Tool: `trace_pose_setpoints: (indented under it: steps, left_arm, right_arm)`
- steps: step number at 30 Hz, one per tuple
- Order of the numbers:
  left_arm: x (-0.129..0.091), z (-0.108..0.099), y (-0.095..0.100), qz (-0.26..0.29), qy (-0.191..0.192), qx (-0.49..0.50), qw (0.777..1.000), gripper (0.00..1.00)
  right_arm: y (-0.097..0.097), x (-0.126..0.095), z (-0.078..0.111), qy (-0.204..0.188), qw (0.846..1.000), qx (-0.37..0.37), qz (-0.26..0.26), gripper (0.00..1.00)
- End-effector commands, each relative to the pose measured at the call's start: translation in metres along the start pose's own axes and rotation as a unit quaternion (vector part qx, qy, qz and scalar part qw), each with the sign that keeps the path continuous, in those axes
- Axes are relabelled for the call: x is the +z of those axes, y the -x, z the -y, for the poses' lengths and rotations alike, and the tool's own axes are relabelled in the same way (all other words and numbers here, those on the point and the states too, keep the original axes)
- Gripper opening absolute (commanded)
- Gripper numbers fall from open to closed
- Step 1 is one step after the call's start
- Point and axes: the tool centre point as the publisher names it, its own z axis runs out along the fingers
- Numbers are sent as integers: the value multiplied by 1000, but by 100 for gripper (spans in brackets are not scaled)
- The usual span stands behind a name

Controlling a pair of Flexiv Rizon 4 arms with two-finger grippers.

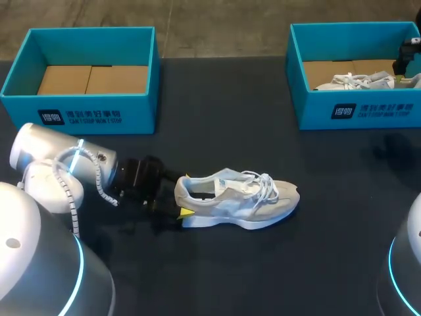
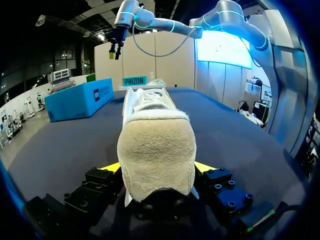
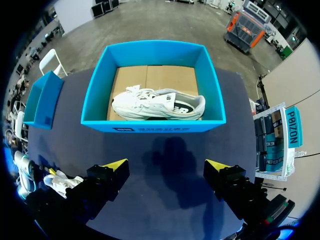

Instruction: Take the shoe out of the shoebox, open the shoe tongue, remove and reinsert the insole, then place the shoe into the shoebox

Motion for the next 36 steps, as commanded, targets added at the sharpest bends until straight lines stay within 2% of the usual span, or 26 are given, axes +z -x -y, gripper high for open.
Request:
trace_pose_setpoints:
  steps: [1,6,18,22,26,30,31,36]
  left_arm:
    - [3,-2,1,-1,2,0,1000,0]
    - [3,-2,1,-1,2,0,1000,0]
    - [3,-2,1,-1,2,0,1000,0]
    - [3,-2,1,-1,2,0,1000,0]
    - [3,-2,1,-1,2,0,1000,0]
    - [3,-2,1,-1,2,0,1000,0]
    - [3,-2,1,-1,2,0,1000,0]
    - [3,-2,1,-1,2,0,1000,0]
  right_arm:
    - [-1,0,-1,-6,1000,19,3,100]
    - [-22,2,-3,-28,998,57,17,100]
    - [-100,-14,13,-11,998,64,-17,100]
    - [-125,-21,25,-17,998,63,-15,100]
    - [-159,-23,41,-29,998,51,-24,100]
    - [-192,-21,64,-41,997,41,-42,100]
    - [-200,-21,69,-48,998,33,-27,100]
    - [-232,-20,94,-53,998,29,-26,100]
